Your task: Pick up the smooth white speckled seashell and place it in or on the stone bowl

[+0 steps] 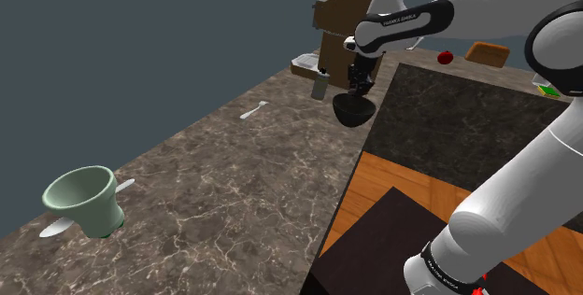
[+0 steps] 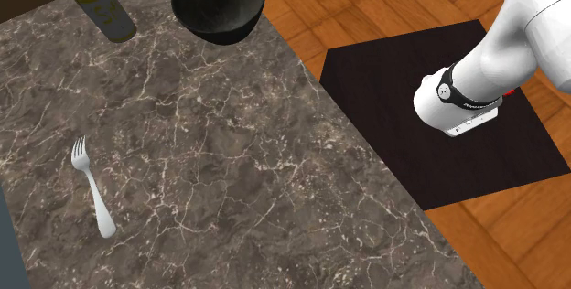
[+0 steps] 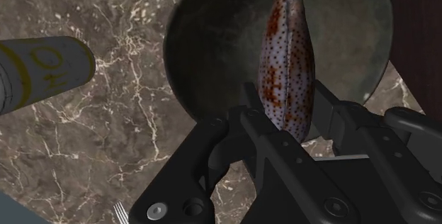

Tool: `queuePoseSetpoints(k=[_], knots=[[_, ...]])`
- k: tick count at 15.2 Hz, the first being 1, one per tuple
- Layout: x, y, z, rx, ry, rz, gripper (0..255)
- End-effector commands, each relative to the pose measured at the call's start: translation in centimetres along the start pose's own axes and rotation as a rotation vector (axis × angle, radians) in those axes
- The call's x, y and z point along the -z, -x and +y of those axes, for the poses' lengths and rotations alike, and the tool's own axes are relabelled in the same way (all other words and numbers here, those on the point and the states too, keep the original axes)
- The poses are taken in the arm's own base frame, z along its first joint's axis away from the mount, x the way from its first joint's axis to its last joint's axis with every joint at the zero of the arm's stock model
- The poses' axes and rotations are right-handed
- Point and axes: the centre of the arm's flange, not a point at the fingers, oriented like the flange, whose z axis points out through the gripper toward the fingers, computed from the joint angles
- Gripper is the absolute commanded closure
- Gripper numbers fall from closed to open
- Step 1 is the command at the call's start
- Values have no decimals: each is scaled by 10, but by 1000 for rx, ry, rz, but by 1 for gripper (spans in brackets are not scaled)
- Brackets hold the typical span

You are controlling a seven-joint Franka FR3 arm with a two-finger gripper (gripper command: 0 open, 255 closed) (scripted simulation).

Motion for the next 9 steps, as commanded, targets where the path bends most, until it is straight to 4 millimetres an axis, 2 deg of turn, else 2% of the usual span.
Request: queuePoseSetpoints(k=[1,5,9], knots=[[-12,0,-1,0,0,0,255],[-33,0,-4,0,0,0,255],[-35,0,-4,0,0,0,255]])
